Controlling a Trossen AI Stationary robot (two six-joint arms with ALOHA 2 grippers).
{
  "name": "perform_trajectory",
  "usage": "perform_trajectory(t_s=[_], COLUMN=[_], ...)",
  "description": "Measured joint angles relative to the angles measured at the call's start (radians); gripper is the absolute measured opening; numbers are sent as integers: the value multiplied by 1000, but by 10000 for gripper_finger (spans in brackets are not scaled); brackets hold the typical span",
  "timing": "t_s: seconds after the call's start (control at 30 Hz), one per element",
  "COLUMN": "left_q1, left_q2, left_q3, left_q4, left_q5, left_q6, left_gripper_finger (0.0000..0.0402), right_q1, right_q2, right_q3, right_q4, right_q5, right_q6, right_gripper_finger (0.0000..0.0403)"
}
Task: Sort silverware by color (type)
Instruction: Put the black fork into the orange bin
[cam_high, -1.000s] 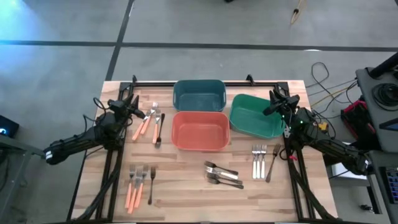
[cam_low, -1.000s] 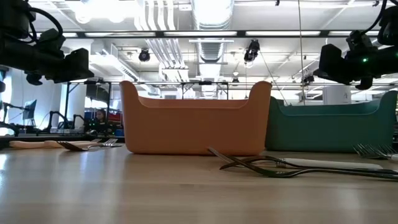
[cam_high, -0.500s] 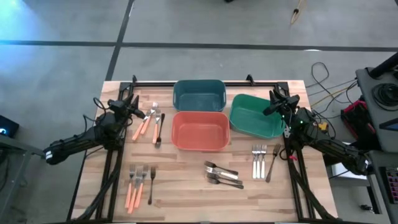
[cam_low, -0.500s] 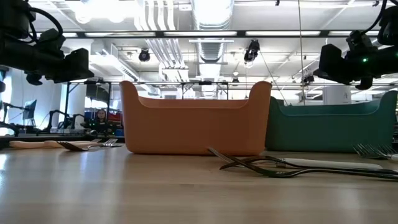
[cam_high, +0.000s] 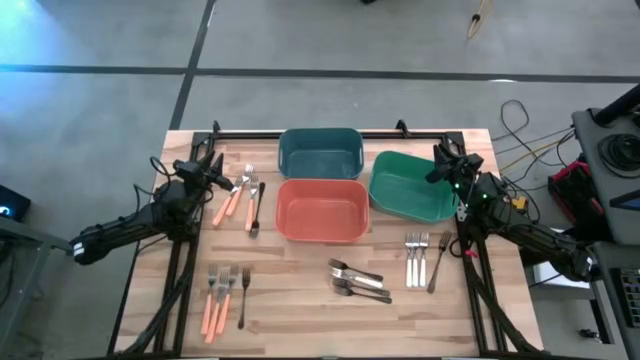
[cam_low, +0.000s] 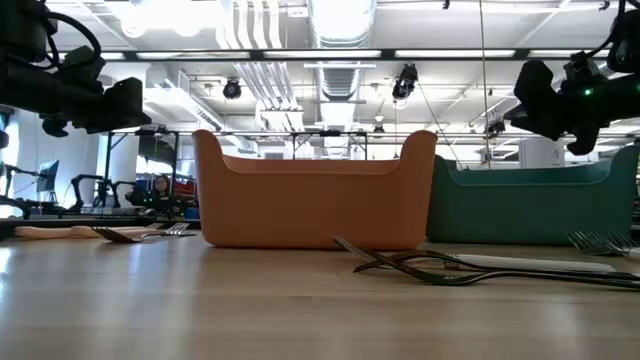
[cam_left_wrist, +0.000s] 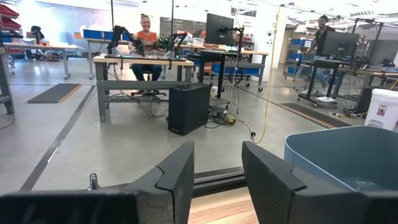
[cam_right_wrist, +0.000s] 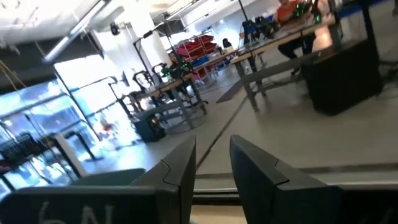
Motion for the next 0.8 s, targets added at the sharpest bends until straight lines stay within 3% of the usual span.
perform_trajectory(t_s=[0.07,0.13,0.23,0.3,0.37,0.5,0.8], left_q1=[0,0,0,0,0,0,0], left_q2=[0,0,0,0,0,0,0], left_q3=[0,0,0,0,0,0,0], left_q4=[0,0,0,0,0,0,0], left_q5=[0,0,0,0,0,0,0], left_q6=[0,0,0,0,0,0,0], left_gripper_finger=[119,119,119,119,119,119,119], right_q1=[0,0,0,1,4,5,5], right_q2=[0,0,11,21,32,66,166], right_q3=[0,0,0,0,3,53,287], right_q4=[-17,-2,125,215,260,185,-82], right_q5=[-74,-250,-453,-524,-534,-542,-595], right_q6=[40,55,34,49,82,92,40], right_gripper_finger=[91,91,91,91,91,91,91])
